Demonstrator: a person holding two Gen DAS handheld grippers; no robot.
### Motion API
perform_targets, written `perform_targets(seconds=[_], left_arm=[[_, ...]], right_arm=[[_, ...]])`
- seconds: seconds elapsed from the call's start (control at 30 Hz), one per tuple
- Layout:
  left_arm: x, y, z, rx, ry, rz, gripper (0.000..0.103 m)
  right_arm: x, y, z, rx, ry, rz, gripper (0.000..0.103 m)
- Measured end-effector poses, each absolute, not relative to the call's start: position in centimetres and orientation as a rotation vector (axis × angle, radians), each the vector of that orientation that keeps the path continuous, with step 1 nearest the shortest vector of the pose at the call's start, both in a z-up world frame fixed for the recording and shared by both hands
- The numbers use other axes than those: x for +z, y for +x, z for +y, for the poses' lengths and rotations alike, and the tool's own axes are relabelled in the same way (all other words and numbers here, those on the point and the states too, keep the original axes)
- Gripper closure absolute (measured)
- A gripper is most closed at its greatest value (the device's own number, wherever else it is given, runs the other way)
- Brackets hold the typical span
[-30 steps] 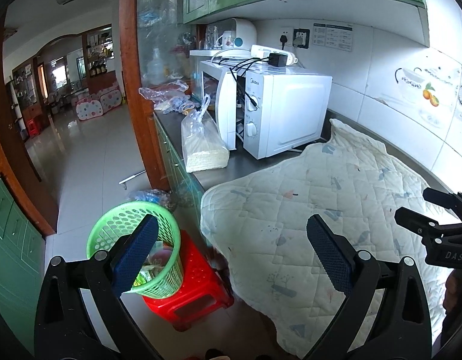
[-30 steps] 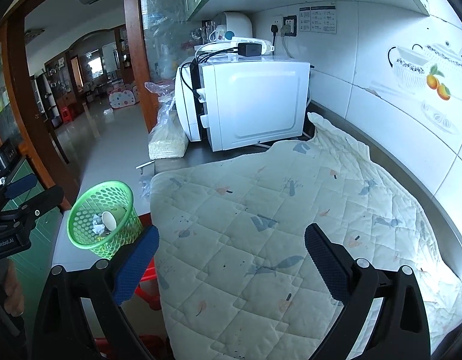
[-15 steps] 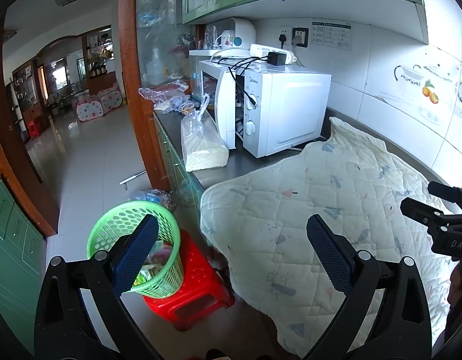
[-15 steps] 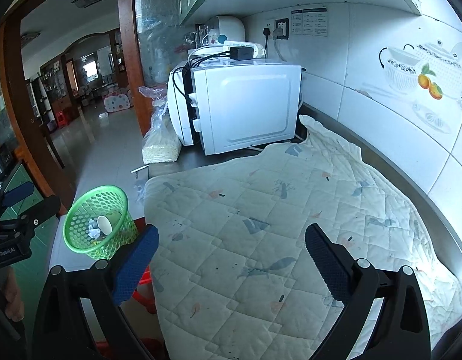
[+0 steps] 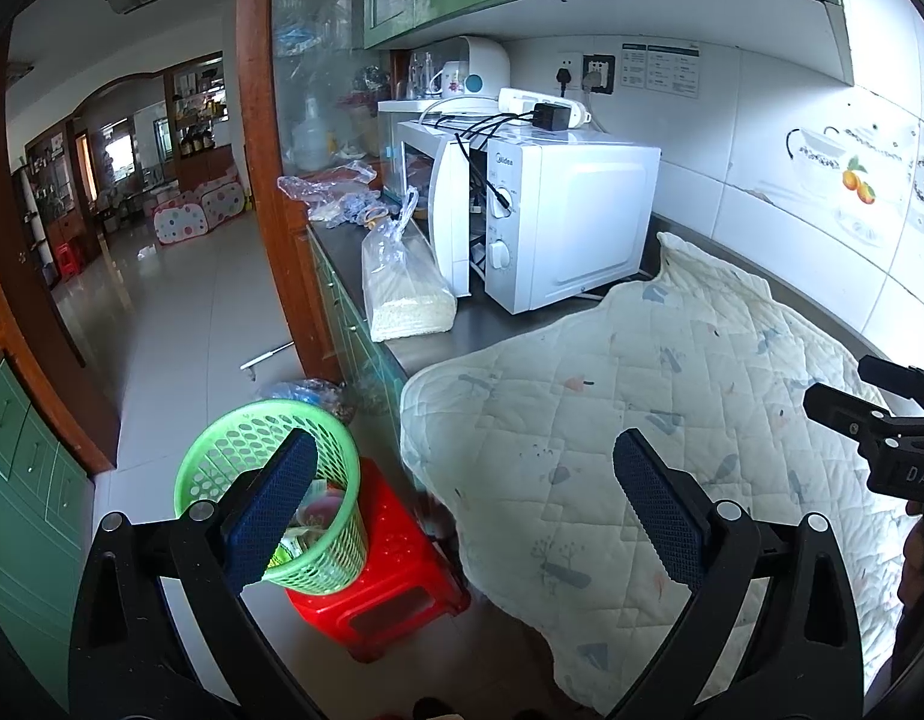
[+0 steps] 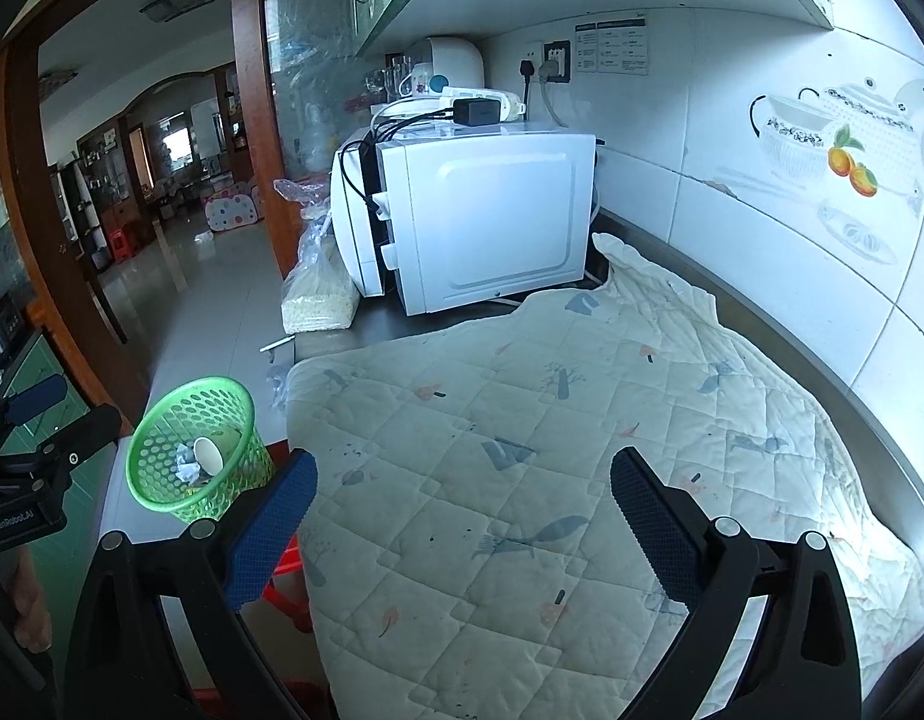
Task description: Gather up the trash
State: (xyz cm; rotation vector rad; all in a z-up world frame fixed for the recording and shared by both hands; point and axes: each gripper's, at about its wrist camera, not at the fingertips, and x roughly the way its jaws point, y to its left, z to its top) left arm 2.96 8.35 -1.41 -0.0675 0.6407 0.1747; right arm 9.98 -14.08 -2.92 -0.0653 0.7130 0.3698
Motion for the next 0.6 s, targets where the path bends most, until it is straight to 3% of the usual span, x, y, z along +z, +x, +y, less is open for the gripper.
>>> perform_targets(seconds=[0.6], left_arm=[[-1.19, 2.5, 8.11, 0.204, -0.076, 0.62, 0.005]], right_arm=[[-2.84, 9.81, -14.66, 0.37, -0.052, 0.698, 0.008]])
